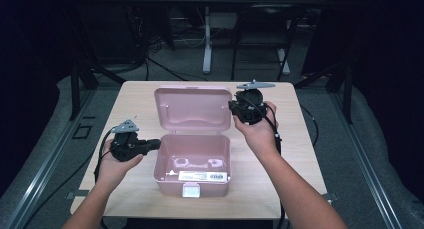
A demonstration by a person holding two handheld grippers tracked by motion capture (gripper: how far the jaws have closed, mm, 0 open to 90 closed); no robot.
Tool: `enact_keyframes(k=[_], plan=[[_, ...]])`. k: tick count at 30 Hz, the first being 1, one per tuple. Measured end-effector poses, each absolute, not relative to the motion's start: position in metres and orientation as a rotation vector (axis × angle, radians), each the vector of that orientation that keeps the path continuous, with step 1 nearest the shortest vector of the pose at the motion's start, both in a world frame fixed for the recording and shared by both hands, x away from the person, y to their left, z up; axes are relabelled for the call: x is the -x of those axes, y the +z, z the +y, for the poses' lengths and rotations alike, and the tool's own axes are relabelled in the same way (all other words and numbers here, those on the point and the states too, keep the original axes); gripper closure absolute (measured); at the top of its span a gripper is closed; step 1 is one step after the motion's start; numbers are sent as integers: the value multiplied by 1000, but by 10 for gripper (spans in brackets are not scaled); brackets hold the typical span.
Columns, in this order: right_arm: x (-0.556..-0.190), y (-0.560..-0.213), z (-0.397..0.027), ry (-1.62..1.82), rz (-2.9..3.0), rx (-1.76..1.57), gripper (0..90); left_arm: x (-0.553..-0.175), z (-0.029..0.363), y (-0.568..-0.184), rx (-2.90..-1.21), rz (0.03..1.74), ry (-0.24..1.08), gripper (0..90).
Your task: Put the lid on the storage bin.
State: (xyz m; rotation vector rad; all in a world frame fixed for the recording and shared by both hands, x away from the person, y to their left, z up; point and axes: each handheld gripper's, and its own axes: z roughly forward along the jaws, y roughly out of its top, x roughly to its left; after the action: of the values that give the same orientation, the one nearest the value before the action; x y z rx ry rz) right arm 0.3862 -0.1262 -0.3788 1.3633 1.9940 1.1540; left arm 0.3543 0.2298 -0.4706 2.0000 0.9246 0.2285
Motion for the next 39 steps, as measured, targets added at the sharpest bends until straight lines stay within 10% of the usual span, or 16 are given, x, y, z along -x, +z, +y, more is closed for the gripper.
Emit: enact_keyframes(k=[39], plan=[[-337, -385, -128, 1172, 1985, -1253, 869, -354, 230, -470, -1980, 926, 251, 894]])
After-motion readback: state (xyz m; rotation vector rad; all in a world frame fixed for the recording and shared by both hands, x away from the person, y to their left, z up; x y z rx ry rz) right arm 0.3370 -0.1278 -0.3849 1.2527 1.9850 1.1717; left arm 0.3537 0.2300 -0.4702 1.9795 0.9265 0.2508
